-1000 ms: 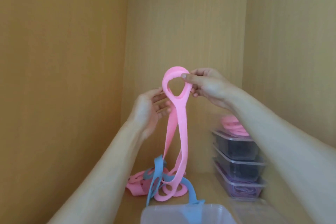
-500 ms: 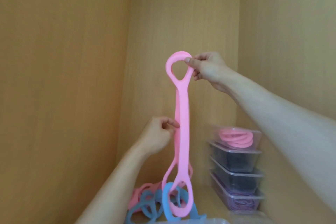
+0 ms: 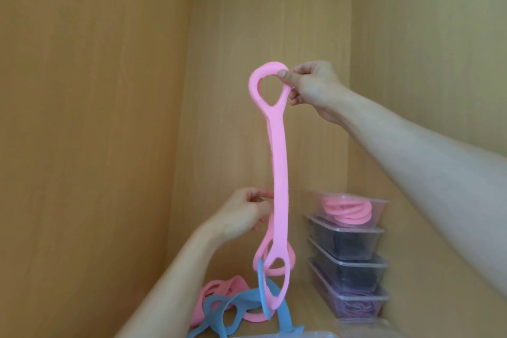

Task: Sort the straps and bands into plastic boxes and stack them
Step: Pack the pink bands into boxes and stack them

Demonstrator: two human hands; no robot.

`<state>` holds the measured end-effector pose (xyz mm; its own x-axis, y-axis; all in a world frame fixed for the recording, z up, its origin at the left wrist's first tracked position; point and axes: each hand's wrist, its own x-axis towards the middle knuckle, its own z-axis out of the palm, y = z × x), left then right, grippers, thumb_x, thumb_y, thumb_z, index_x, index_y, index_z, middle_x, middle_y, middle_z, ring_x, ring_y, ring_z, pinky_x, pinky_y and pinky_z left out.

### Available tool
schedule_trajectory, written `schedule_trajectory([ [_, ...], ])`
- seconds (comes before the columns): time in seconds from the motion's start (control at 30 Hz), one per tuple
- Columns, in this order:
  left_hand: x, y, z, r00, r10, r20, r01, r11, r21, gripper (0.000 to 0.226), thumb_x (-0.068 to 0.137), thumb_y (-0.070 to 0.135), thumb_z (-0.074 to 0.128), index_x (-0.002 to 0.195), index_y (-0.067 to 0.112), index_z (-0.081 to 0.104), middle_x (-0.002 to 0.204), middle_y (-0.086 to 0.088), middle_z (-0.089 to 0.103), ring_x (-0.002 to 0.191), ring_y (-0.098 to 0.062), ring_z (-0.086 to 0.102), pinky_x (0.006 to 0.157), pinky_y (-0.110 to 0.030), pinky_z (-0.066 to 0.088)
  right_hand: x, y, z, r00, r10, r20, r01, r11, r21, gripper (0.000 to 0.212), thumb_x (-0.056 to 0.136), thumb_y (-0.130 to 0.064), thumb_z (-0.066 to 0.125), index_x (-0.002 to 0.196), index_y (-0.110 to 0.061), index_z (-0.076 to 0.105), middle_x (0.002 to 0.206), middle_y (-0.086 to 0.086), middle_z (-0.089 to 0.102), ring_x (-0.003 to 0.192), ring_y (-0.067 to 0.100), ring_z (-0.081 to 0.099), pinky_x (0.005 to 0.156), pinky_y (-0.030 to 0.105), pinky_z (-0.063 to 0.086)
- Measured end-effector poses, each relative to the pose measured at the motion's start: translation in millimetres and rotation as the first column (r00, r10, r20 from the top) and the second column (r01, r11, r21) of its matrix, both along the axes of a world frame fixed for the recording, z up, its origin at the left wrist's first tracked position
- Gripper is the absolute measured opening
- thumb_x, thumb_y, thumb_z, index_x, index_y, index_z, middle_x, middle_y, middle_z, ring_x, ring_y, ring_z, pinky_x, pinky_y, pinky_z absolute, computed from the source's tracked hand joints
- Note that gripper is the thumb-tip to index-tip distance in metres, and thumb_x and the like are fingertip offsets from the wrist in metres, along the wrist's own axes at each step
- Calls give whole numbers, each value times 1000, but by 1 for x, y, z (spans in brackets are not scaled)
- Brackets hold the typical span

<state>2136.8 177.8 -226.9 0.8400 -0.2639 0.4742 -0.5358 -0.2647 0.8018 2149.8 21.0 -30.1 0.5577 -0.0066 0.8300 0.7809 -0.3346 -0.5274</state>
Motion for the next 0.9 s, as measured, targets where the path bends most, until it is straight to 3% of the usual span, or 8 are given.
schedule_trajectory([
  [0.13,6,-1,-6,1000,8,-25,-8,1000,6,23,96,3,59,119,0,60,97,-13,61,83,-18,59,77,-35,50,-4,0,12,999,-25,27,25,1000,-6,24,92,-20,73,98,2,66,68,8,64,49,14,58,55,27,53],
  [0.3,7,2,-7,1000,24,8,-24,999,-24,4,97,3,61,94,2,60,92,-16,64,79,-21,61,70,-31,52,-4,-3,21,997,-64,32,64,998,-1,27,92,-21,74,101,2,64,69,9,64,51,15,58,58,29,55],
  [0.4,5,3,-4,1000,15,-10,-15,997,-70,4,98,0,57,93,1,58,88,-18,64,66,-20,60,58,-25,52,-1,-7,22,996,-90,29,90,996,9,27,92,-22,74,102,1,64,71,10,65,52,16,59,60,30,56],
  [0.57,3,3,-3,999,22,-35,-23,999,-35,10,101,7,47,103,1,54,89,-29,69,66,-27,62,51,-27,46,3,-11,21,989,-140,52,139,990,32,25,91,-24,74,97,-2,62,70,7,66,48,14,59,61,30,58],
  [0.67,6,5,-4,999,28,-43,-28,1000,-13,28,100,10,45,115,-13,53,90,-28,72,71,-30,66,57,-31,49,4,-10,20,987,-151,50,150,989,14,23,91,-23,75,94,-4,61,70,8,66,50,15,60,61,30,58],
  [0.73,8,6,-5,999,25,-47,-24,1000,7,28,98,9,50,117,-11,55,96,-22,74,77,-30,68,66,-33,54,4,-9,19,987,-152,57,151,988,12,25,91,-23,75,95,-3,61,71,8,67,50,15,61,59,29,57],
  [0.83,12,10,-7,999,42,-27,-40,997,62,21,90,3,59,108,-8,59,87,-13,66,73,-22,57,69,-33,48,2,-8,21,984,-164,70,163,986,19,25,90,-24,76,93,-4,62,71,7,67,49,14,61,57,27,57],
  [0.9,14,12,-9,999,8,-52,-4,997,83,15,86,0,66,97,4,58,81,-9,60,71,-20,54,69,-34,46,0,-9,23,982,-176,75,174,984,29,24,90,-25,76,92,-5,62,71,7,68,50,14,62,59,28,58],
])
